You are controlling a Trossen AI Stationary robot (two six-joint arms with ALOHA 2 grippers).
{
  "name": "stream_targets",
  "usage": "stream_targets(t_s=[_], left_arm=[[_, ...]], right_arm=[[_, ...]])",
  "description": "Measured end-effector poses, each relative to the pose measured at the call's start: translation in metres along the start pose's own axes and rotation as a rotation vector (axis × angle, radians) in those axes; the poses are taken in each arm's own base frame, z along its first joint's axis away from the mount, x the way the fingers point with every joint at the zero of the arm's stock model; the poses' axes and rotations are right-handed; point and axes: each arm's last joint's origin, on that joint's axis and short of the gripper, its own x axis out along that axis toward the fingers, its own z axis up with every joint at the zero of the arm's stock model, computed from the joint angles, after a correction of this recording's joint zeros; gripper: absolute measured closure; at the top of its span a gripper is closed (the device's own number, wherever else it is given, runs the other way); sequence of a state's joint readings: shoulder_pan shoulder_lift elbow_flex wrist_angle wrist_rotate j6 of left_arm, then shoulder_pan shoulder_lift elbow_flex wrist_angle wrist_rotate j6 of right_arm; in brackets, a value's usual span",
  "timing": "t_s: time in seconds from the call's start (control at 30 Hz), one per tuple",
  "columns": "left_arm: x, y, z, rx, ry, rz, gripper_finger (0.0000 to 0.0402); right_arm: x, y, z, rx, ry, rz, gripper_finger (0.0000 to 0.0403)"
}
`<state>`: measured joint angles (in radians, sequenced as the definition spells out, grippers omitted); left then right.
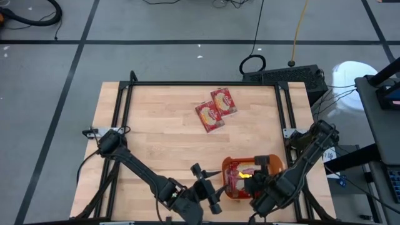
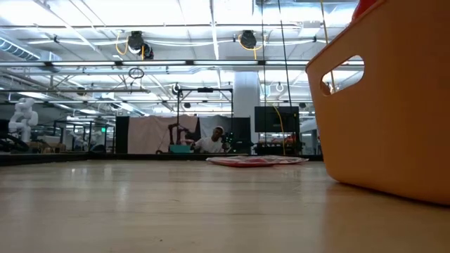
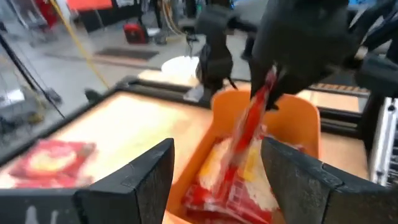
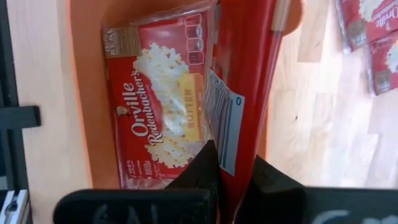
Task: Sort popcorn bags into baskets
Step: Put the red popcorn bag into the orange bin
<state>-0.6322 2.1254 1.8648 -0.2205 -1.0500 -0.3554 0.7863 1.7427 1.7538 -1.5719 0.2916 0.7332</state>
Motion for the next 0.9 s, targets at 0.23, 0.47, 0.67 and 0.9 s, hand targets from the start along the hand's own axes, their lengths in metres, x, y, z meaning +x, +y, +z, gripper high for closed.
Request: stream_targets(t_s=[0.23, 0.47, 0.67, 0.9], left_arm=[[0.007, -0.002, -0.03, -0.037, 0.12, -0.172, 0.0158], [0.012, -0.002, -0.049, -0.073, 0.085, -0.184, 0.0158], [0.021, 0.004, -0.048, -0.081, 0.078, -0.166, 0.0158], [0.029, 0.009, -0.046, -0.097, 0.08, -0.148, 0.0158]], right_arm=[[0.014, -0.002, -0.002, -0.053, 0.026, -0.055, 0.0394], [0.035, 0.0, -0.01, -0.022, 0.114, -0.087, 0.0394], [0.037, 0.001, -0.012, -0.016, 0.146, -0.066, 0.0385], [0.033, -0.004, -0.011, -0.03, 0.083, -0.112, 0.039]])
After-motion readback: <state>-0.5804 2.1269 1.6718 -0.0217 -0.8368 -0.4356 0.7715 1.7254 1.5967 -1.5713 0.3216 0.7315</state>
